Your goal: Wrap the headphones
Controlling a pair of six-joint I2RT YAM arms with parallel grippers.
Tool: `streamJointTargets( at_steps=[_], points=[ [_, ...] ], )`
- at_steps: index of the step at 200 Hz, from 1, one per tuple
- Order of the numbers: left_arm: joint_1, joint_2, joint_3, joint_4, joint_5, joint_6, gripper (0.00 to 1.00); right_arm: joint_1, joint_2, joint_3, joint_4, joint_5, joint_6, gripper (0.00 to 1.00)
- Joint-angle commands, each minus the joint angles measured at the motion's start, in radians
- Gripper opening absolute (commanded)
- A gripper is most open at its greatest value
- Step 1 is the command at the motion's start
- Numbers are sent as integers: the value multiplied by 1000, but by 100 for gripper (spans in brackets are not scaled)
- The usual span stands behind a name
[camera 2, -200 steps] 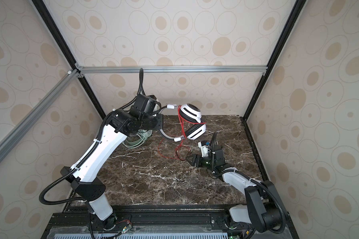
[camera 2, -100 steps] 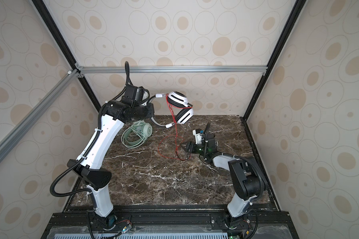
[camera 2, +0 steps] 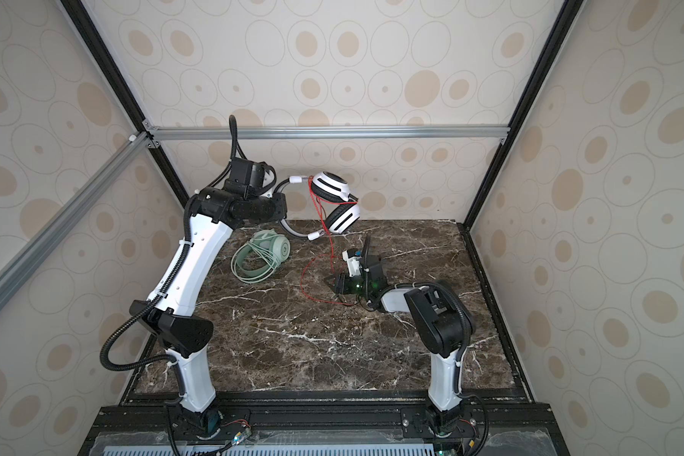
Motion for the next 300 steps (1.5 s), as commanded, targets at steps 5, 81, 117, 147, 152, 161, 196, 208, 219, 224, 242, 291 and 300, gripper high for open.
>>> streamJointTargets(
  at_steps=[5, 81, 117, 147, 152, 161, 196, 208, 219, 224, 242, 291, 300],
  points=[
    [22, -20, 66, 77, 35, 18, 0, 2, 56, 35, 25, 34, 11, 50],
    [119, 26, 69, 104, 98, 24, 0, 23, -36, -6, -34, 52, -23, 0],
    [157, 60, 69, 104, 81, 6, 0, 55, -201, -51, -282, 95, -112, 0],
    [162, 70, 67, 106, -46, 8, 0, 127, -406, -72, -598, 272, -255, 0],
    [163, 75, 67, 103, -73, 5, 0, 140, -437, -75, -646, 314, -275, 0],
    [170, 82, 68, 101, -107, -5, 0, 166, -492, -75, -736, 376, -303, 0],
    [210, 111, 71, 115, -95, -83, 0, 258, -620, -68, -979, 501, -355, 0],
    [217, 112, 71, 122, -80, -102, 0, 297, -650, -76, -1025, 544, -364, 0],
    [222, 111, 69, 124, -58, -126, 0, 323, -672, -89, -1051, 565, -366, 0],
    [222, 111, 69, 127, -43, -132, 0, 331, -681, -93, -1063, 564, -366, 0],
    [225, 106, 68, 130, 20, -151, 0, 352, -705, -105, -1096, 575, -365, 0],
    [223, 69, -24, 135, 21, -160, 0, 386, -765, -39, -1188, 676, -398, 0],
    [220, 64, -46, 132, -12, -150, 0, 393, -769, 5, -1224, 708, -416, 0]
  ],
)
